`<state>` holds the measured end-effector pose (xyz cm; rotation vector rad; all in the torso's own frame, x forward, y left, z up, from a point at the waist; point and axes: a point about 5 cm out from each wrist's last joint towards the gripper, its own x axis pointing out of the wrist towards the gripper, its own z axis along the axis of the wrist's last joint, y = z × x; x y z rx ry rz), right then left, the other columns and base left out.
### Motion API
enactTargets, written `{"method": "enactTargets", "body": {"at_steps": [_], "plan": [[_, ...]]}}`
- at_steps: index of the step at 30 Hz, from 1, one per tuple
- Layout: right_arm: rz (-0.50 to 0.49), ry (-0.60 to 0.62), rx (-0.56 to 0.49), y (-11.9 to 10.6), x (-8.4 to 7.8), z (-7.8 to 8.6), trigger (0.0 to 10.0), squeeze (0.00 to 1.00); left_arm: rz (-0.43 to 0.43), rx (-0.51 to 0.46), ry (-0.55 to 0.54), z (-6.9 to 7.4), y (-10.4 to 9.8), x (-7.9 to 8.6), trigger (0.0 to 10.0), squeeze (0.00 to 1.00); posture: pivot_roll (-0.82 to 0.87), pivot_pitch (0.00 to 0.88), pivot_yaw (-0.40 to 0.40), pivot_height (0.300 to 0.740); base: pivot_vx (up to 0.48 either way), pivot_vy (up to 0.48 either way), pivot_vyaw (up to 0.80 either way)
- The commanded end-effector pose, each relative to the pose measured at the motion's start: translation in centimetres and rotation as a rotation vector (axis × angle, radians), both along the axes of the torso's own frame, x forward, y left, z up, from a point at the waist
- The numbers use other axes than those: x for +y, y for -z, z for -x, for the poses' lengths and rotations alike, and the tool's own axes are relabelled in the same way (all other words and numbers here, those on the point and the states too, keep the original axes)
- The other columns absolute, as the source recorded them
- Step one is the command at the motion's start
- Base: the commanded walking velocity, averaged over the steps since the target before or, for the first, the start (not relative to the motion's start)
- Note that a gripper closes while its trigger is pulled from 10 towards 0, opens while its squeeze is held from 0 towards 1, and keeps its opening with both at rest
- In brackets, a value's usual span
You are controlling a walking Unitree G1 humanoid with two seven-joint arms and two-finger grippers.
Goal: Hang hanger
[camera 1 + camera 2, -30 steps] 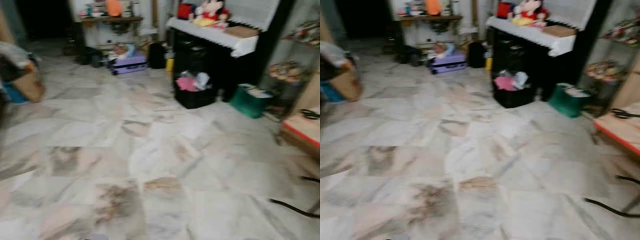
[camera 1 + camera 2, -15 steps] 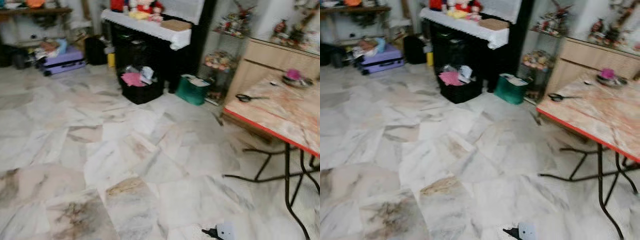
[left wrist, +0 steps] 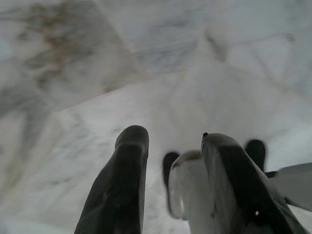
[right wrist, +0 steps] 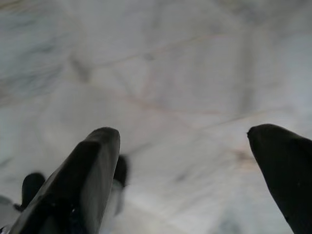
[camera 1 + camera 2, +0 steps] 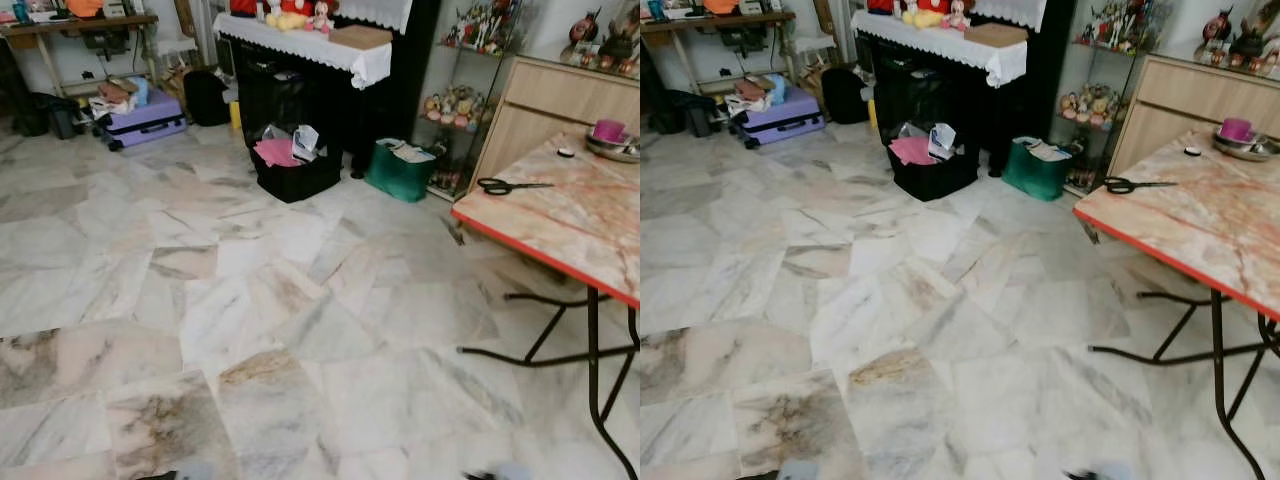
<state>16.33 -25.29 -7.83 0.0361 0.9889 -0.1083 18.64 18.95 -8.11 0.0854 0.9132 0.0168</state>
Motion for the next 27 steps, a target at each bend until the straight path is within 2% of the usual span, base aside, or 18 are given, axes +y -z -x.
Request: {"method": "enactTargets", "body": {"at_steps": [1,6,12,13,14,15,18,19,22,27], "plan": [[-0.03,0.001,-0.005,0.2,0.6,0.1,10.0,0.0,-0.009,0.01,-0.016,0.4,0.1,0.6,10.0,0.0,0.21,0.0,-0.045,0.74,0.0,-0.48,0.0],[-0.029,0.008,0.004,0.3,0.3,0.4,10.0,0.0,-0.008,0.008,-0.016,0.3,0.1,0.5,10.0,0.0,0.21,0.0,-0.047,0.74,0.0,-0.48,-0.1],[-0.038,-0.01,0.011,0.7,1.9,0.4,10.0,0.0,-0.006,0.006,-0.018,0.2,0.0,0.5,10.0,0.0,0.21,0.0,-0.046,0.74,0.0,-0.48,-0.76],[-0.043,-0.012,0.008,0.8,2.6,0.3,10.0,0.0,-0.005,0.007,-0.017,0.2,0.0,0.5,10.0,0.0,0.21,0.0,-0.047,0.74,0.0,-0.48,0.0],[-0.043,-0.012,0.008,0.8,2.6,0.3,10.0,0.0,-0.005,0.007,-0.017,0.2,0.0,0.5,10.0,0.0,0.21,0.0,-0.047,0.74,0.0,-0.48,0.0],[-0.052,-0.021,0.004,1.0,3.9,0.0,10.0,0.0,-0.004,0.007,-0.017,0.3,0.1,0.5,10.0,0.0,0.2,0.0,-0.048,0.74,0.0,-0.48,0.0],[-0.065,-0.032,-0.005,1.1,5.8,-0.7,10.0,0.0,-0.001,0.009,-0.017,0.3,0.1,0.4,10.0,0.0,0.2,0.0,-0.048,0.74,0.0,-0.48,0.0],[-0.077,-0.04,-0.012,1.1,7.2,-1.1,10.0,0.0,0.0,0.011,-0.017,0.4,0.2,0.4,10.0,0.0,0.2,0.0,-0.047,0.74,0.0,-0.48,0.0],[-0.084,-0.05,-0.016,1.0,8.3,-1.5,10.0,0.0,0.001,0.013,-0.016,0.5,0.2,0.3,10.0,0.0,0.2,0.0,-0.045,0.74,0.0,-0.48,0.0],[-0.089,-0.052,-0.028,0.9,9.3,-2.0,10.0,0.0,0.0,0.018,-0.01,0.5,0.2,0.3,10.0,0.0,0.2,0.0,-0.043,0.74,0.0,-0.48,0.0]]}}
